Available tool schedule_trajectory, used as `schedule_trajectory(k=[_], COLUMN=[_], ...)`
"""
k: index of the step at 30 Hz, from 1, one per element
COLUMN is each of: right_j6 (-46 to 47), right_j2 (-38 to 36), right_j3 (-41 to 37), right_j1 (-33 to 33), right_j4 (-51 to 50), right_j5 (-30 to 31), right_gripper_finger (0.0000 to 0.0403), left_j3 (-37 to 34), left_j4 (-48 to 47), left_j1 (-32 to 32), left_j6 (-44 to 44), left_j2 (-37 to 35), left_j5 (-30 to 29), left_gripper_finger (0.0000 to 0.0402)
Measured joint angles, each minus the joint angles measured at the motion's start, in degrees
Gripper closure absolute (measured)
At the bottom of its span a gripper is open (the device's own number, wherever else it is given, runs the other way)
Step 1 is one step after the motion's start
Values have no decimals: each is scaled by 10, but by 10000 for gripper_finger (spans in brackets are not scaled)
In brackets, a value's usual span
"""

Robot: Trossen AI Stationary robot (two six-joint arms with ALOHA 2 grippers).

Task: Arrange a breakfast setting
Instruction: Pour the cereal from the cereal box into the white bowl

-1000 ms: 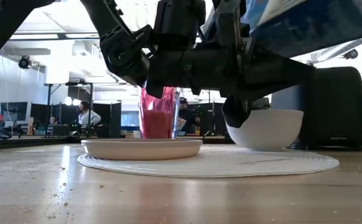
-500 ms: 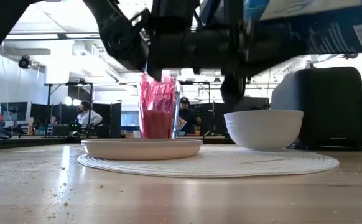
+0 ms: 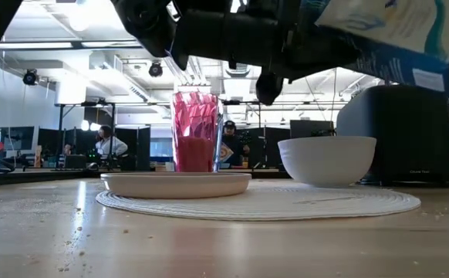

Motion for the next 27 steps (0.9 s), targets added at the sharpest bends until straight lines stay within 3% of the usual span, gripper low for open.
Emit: schedule_trajectory(k=[27], right_j6=[-53], right_j2=[107], right_j3=[-3], right_j1=[142], right_j4=[10], right_j5=[181], right_gripper_finger=[390], left_j3=[-2], left_j4=[-75], left_j1=[-24], left_j6=[43], left_j2=[-9], left_j5=[-46], left_gripper_finger=[401])
